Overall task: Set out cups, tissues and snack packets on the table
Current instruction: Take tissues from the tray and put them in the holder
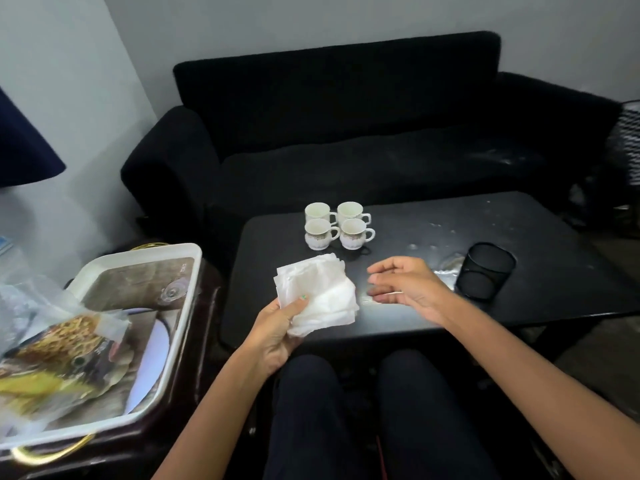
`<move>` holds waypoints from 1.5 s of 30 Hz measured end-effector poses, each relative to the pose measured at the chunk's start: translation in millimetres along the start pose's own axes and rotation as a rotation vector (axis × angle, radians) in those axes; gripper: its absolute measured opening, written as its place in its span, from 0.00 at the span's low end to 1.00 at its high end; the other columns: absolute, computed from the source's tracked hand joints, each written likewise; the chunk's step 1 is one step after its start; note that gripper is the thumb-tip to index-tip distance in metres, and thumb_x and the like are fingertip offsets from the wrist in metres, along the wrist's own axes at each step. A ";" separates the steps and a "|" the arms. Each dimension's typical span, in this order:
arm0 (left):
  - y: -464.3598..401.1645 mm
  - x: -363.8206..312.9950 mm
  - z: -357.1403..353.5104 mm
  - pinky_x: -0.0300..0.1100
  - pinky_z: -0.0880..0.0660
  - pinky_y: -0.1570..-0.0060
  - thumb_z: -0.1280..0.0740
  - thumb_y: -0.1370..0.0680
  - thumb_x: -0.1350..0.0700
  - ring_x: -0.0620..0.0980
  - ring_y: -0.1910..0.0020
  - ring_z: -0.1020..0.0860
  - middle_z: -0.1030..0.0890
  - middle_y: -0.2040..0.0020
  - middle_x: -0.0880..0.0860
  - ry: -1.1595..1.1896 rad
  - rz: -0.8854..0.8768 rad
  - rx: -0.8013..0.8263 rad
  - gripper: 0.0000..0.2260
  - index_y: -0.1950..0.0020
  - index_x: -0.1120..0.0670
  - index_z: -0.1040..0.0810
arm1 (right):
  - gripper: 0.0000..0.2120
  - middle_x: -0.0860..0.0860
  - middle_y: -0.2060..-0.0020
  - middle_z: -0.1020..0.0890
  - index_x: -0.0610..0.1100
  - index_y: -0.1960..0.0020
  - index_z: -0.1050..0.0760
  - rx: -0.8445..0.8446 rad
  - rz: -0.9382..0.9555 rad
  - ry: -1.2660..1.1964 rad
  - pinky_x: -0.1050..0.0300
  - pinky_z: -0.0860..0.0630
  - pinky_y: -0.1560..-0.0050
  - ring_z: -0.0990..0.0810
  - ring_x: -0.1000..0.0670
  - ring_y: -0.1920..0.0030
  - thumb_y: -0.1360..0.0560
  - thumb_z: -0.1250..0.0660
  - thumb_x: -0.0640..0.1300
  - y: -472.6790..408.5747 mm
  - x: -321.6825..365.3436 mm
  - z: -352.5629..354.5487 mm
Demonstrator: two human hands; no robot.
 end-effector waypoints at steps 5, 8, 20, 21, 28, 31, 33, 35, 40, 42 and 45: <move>-13.3 16.4 -27.2 0.35 0.25 0.76 0.36 0.22 0.66 0.47 0.71 0.18 0.15 0.64 0.54 0.014 0.062 0.039 0.06 0.46 0.60 0.23 | 0.08 0.43 0.54 0.18 0.40 0.51 0.21 -0.509 0.129 0.447 0.56 0.26 0.57 0.21 0.46 0.55 0.28 0.33 0.33 -10.2 4.1 120.3; -18.8 21.7 -34.8 0.36 0.23 0.74 0.35 0.23 0.65 0.48 0.70 0.17 0.17 0.57 0.56 0.001 0.080 0.033 0.09 0.43 0.61 0.24 | 0.17 0.44 0.40 0.22 0.42 0.39 0.25 -0.648 0.106 0.958 0.49 0.28 0.42 0.25 0.42 0.40 0.27 0.35 0.37 -15.8 -2.0 169.5; -24.6 26.0 -24.0 0.38 0.21 0.72 0.34 0.23 0.65 0.50 0.67 0.16 0.17 0.54 0.57 -0.019 0.116 -0.020 0.08 0.44 0.60 0.23 | 0.10 0.38 0.54 0.17 0.43 0.48 0.21 -0.614 0.130 1.349 0.48 0.24 0.54 0.20 0.36 0.52 0.28 0.34 0.36 -26.8 -27.0 163.3; -24.5 25.9 -22.0 0.38 0.21 0.72 0.34 0.23 0.65 0.50 0.68 0.16 0.17 0.54 0.57 -0.014 0.118 -0.025 0.08 0.44 0.61 0.23 | 0.10 0.39 0.53 0.17 0.44 0.48 0.21 -0.580 0.147 1.337 0.48 0.24 0.54 0.20 0.37 0.52 0.28 0.34 0.37 -28.6 -27.6 152.6; -20.6 17.6 -8.0 0.38 0.21 0.72 0.34 0.23 0.65 0.49 0.69 0.16 0.15 0.61 0.55 0.016 0.099 -0.061 0.06 0.48 0.60 0.23 | 0.15 0.43 0.50 0.17 0.44 0.45 0.22 -0.329 0.370 1.298 0.52 0.27 0.48 0.22 0.41 0.46 0.29 0.38 0.33 -37.7 -26.7 45.0; -18.7 12.5 -3.3 0.38 0.22 0.73 0.34 0.23 0.65 0.50 0.69 0.16 0.15 0.61 0.55 0.034 0.079 -0.061 0.05 0.48 0.60 0.22 | 0.21 0.44 0.48 0.18 0.43 0.41 0.24 -0.215 0.468 1.311 0.54 0.30 0.47 0.23 0.43 0.45 0.31 0.40 0.29 -37.5 -26.2 -2.3; -17.6 10.6 0.4 0.37 0.22 0.74 0.34 0.23 0.65 0.50 0.69 0.17 0.15 0.62 0.55 0.039 0.070 -0.064 0.05 0.48 0.60 0.23 | 0.20 0.45 0.48 0.18 0.42 0.41 0.24 -0.153 0.527 1.315 0.55 0.31 0.49 0.24 0.43 0.45 0.31 0.39 0.30 -37.7 -26.0 -28.0; -16.6 9.4 4.1 0.37 0.22 0.74 0.34 0.23 0.65 0.50 0.69 0.17 0.15 0.62 0.55 0.038 0.066 -0.071 0.06 0.47 0.60 0.23 | 0.14 0.43 0.51 0.18 0.39 0.48 0.24 -0.107 0.543 1.310 0.56 0.36 0.54 0.24 0.41 0.47 0.32 0.39 0.31 -38.4 -24.3 -45.7; -16.4 8.2 11.8 0.41 0.19 0.69 0.34 0.24 0.65 0.52 0.65 0.16 0.15 0.57 0.57 0.060 0.050 -0.064 0.08 0.45 0.60 0.23 | 0.10 0.43 0.49 0.20 0.38 0.50 0.25 0.001 0.511 1.334 0.52 0.34 0.50 0.26 0.42 0.44 0.30 0.38 0.37 -42.1 -25.8 -65.4; -16.8 7.3 13.9 0.41 0.19 0.69 0.34 0.24 0.64 0.52 0.65 0.16 0.16 0.55 0.57 0.064 0.047 -0.066 0.08 0.45 0.60 0.23 | 0.17 0.46 0.42 0.24 0.42 0.41 0.28 0.005 0.489 1.394 0.52 0.37 0.45 0.32 0.44 0.38 0.29 0.36 0.39 -44.7 -26.0 -63.6; -17.1 5.0 17.1 0.40 0.20 0.71 0.33 0.24 0.65 0.51 0.66 0.16 0.17 0.54 0.58 0.072 0.044 -0.080 0.08 0.45 0.61 0.23 | 0.26 0.49 0.37 0.29 0.46 0.35 0.31 -0.064 0.486 1.349 0.54 0.41 0.47 0.36 0.45 0.36 0.32 0.37 0.33 -46.7 -11.1 -53.2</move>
Point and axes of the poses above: each hand's wrist, its own y-axis away from the middle knuckle, its own z-axis out of the back of the hand, x = y × z, the point moved 9 cm from there along -y, towards the middle knuckle
